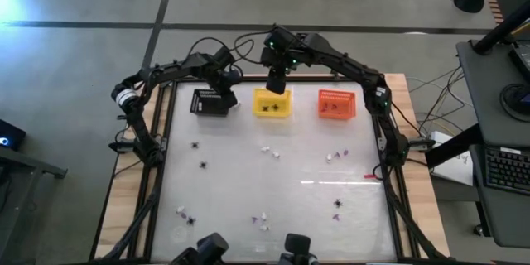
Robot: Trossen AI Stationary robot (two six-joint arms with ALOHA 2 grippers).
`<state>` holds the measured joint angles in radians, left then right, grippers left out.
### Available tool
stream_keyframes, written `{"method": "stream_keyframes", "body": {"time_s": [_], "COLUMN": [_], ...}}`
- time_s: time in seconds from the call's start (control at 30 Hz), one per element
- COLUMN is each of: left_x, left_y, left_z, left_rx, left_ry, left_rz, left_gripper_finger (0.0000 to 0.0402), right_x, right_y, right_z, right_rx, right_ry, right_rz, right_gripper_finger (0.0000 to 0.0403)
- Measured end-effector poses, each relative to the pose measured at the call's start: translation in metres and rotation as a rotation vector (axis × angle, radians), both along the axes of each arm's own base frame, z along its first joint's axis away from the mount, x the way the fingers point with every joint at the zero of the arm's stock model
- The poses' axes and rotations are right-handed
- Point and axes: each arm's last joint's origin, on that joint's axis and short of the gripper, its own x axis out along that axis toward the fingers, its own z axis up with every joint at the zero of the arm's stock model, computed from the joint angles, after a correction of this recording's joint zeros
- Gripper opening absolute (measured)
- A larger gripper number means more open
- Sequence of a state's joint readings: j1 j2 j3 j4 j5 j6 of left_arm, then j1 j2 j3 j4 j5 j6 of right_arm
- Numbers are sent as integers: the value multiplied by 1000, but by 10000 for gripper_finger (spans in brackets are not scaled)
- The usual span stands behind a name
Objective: Sort Halloween decoration
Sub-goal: Put the white skeleton toy into the black basket
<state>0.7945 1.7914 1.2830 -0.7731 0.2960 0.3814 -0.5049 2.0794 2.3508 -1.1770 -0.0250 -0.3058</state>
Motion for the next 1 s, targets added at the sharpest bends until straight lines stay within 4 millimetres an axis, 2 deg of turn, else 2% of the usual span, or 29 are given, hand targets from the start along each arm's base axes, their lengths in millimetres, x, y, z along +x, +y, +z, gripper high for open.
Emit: {"method": "stream_keyframes", "body": {"time_s": [0.4,0.6,1.0], "left_x": [18,23,38], "left_y": [14,18,29], "left_z": [7,5,-11], "left_rx": [62,18,-15], "left_ry": [-16,46,124], "left_rz": [-113,-187,-220], "left_gripper_finger": [123,123,123], "right_x": [1,-1,-1], "right_y": [0,0,1], "right_z": [-1,-2,-3], "right_rx": [7,16,23], "right_ry": [0,17,28], "right_rz": [-8,-9,-9], "right_gripper_finger": [123,123,123]}}
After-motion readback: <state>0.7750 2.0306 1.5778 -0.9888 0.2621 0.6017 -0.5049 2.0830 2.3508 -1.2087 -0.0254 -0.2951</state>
